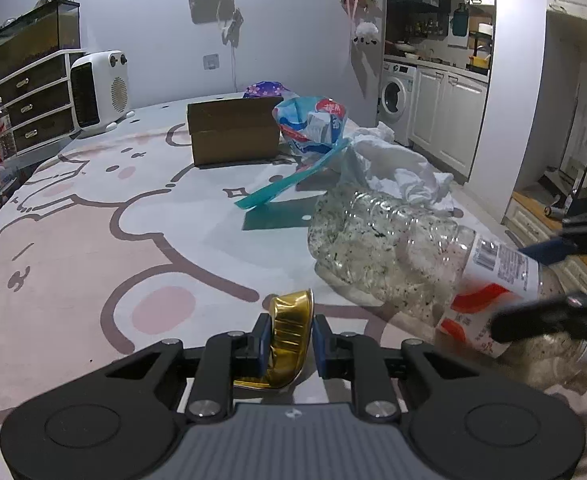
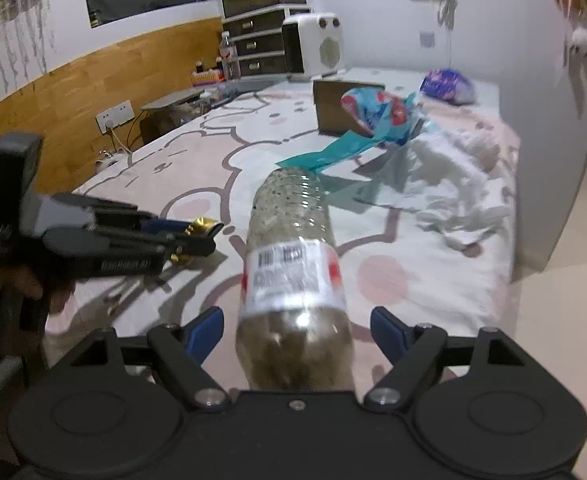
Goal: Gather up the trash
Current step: 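Grasp the plastic bottle cap end with the right tool while the left tool holds the wrapper, then carry the gold wrapper and clear bottle over the yellow wastebasket with both tools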
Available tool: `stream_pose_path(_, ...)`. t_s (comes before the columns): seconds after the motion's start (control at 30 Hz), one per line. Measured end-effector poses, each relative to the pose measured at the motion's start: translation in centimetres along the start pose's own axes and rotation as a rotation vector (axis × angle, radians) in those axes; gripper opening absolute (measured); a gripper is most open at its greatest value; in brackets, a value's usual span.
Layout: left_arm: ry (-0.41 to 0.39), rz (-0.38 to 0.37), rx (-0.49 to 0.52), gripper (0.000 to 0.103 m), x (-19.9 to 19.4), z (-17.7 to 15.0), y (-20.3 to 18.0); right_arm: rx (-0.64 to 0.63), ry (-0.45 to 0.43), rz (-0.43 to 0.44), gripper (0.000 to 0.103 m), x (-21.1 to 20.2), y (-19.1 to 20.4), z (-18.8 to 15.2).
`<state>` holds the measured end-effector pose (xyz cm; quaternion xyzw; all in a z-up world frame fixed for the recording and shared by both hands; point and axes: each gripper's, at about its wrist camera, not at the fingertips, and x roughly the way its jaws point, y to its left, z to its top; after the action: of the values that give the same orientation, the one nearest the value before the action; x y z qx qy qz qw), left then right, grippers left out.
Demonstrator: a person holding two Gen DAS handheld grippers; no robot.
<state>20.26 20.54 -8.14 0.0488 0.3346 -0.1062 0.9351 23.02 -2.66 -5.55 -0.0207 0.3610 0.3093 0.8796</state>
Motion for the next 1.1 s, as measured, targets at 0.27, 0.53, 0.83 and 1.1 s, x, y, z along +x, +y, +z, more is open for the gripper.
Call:
stream_pose_path(0.27, 0.017, 0.019, 0.006, 0.024, 0.1, -0.1, -0.4, 0.028, 0.088, -0.006, 0.064, 2.4, 0.1, 0.9)
stream_pose_path(0.53, -0.021, 0.028, -0.027, 0.022, -1.0, 0.3, -1.2, 0.033, 0.018, -0.014, 0.062, 0.8, -0.7, 0.1)
stream_pose_path(0.83, -0.093, 0.039, -0.066, 0.022, -3.4, 1.5, -3.2, 0.070, -0.073, -0.030, 0.062, -2.6, -2.2, -0.1)
stream_pose_path(1.1, -0.134, 0.009, -0.077, 0.022, -4.3, 2.1, -6.9, 0.100, -0.140, -0.095, 0.062, -6.5, -4.7, -1.5)
